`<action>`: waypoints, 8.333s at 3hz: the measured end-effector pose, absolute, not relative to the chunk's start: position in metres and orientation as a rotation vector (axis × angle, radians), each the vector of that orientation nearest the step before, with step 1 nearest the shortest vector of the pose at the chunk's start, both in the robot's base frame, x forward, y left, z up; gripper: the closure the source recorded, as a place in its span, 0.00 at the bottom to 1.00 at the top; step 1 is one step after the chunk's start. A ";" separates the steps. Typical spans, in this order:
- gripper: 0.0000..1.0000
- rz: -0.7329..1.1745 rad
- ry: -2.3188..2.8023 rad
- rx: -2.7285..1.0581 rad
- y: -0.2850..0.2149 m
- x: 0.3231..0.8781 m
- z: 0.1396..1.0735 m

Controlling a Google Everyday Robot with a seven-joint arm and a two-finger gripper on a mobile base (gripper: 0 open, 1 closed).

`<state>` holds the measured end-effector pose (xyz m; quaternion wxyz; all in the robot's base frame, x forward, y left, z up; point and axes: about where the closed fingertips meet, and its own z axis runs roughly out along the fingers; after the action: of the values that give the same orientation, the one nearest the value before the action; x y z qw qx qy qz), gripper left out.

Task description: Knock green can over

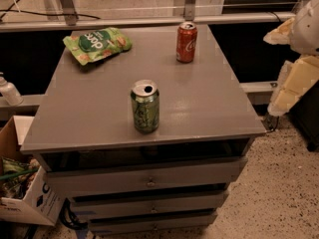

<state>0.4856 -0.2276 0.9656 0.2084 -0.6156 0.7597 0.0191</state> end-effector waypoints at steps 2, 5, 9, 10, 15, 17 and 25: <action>0.00 0.464 1.899 -1.676 -0.181 0.482 0.943; 0.00 0.747 1.706 -1.614 -0.145 0.463 0.957; 0.00 0.855 1.493 -1.473 -0.045 0.468 0.890; 0.00 0.899 1.453 -1.441 -0.020 0.480 0.876; 0.42 1.013 1.374 -1.320 0.044 0.510 0.862; 0.88 0.989 1.381 -1.324 0.034 0.519 0.871; 1.00 0.593 1.543 -1.799 0.036 0.550 0.908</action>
Offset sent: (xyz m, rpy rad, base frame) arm -0.0257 0.0749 -0.0179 0.6150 0.1189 0.2517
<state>0.5502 0.0358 0.9084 0.3421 -0.6919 0.5935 0.2279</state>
